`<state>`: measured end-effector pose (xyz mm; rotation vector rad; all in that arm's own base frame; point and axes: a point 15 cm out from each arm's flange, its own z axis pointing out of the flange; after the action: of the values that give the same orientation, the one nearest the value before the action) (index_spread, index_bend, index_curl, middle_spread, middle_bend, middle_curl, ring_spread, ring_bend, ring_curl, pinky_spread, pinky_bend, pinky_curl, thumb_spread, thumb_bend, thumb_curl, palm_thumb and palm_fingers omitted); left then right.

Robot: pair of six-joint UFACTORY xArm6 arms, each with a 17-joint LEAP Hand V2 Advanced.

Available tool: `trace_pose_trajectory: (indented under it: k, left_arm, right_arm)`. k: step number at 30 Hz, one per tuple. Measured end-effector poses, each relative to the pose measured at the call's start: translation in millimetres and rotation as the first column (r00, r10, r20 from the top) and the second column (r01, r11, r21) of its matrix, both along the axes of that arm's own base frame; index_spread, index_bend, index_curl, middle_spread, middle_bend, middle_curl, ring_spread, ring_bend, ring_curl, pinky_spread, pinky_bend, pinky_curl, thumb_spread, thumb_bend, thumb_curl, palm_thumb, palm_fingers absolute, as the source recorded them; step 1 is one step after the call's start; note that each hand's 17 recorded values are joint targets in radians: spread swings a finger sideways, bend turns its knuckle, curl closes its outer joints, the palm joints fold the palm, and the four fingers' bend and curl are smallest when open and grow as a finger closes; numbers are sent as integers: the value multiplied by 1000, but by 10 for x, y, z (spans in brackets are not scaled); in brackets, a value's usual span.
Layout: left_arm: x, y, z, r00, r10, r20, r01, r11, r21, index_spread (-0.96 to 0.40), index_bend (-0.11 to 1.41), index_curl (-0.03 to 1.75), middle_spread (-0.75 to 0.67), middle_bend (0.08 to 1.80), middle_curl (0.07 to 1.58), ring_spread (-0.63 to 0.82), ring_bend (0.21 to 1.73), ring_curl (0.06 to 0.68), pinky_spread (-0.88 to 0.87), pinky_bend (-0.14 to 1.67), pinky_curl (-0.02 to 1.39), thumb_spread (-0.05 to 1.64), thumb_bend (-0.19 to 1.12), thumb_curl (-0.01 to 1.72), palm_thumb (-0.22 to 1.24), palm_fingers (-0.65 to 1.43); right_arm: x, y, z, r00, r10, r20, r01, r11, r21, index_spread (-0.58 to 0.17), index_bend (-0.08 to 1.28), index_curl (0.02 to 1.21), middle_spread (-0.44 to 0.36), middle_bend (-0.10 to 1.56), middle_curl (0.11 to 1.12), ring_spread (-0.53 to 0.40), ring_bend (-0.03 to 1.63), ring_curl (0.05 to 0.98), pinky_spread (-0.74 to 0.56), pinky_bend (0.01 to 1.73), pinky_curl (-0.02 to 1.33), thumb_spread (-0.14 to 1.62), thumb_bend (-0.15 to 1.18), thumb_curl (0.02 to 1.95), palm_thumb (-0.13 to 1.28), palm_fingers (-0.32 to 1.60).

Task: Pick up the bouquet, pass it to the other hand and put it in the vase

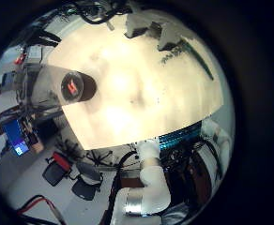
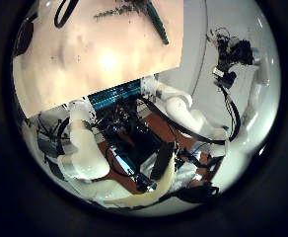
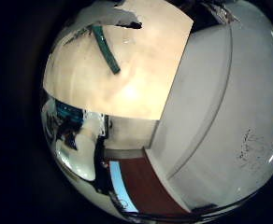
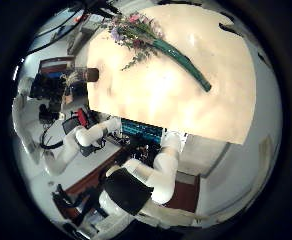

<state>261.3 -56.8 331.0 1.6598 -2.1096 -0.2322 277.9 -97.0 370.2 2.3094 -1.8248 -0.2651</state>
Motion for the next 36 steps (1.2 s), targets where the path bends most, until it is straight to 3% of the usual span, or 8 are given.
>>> trace_pose_trajectory:
  k: [4,12,21,24,31,36]
  left_arm:
    - [-19,60,-16,998,65,-5,-65,997,-39,6,139,225,327,258,345,497,669,217,531,347,319,993,-26,276,41,-17]
    - [-32,125,295,997,74,33,-74,997,-16,7,138,226,336,253,346,500,664,213,530,350,318,993,-26,280,40,-16]
    - [-24,275,359,999,28,36,-30,998,59,7,136,227,338,253,349,503,658,209,529,353,317,1026,-9,287,84,-17]
    - [-65,271,362,999,32,21,-34,995,94,7,133,225,342,256,349,509,656,207,529,355,318,1076,-4,291,148,-20]
    - [-197,133,347,997,-74,-33,78,988,137,18,139,225,347,256,349,518,649,204,529,357,318,1123,-17,289,195,-20]
    - [-271,15,389,993,-122,3,121,987,104,13,135,228,356,250,347,529,628,198,531,356,316,1137,-19,284,202,-32]
  right_arm:
    - [36,-155,35,1000,9,-5,-10,1000,-27,-398,172,318,-50,394,343,-5,770,164,450,780,115,1142,-22,276,96,294]
    - [70,-162,100,1000,20,12,-20,1000,-24,-396,170,311,-50,392,343,-2,756,159,453,768,105,1148,-22,271,83,307]
    - [72,-121,82,1000,10,14,-10,1000,-11,-378,157,296,-47,376,340,-34,783,161,433,810,105,1155,-14,268,85,347]
    - [102,-60,21,1000,-4,8,4,1000,15,-340,153,288,-35,388,344,-47,809,165,396,846,105,1172,32,299,221,381]
    - [480,-7,-302,992,-120,31,119,992,46,-264,161,286,-10,406,352,-72,862,177,327,883,93,1152,15,340,372,391]
    - [752,-261,-544,969,-232,91,228,972,48,-249,168,289,-18,421,360,-88,876,180,302,899,80,1136,-11,358,442,380]
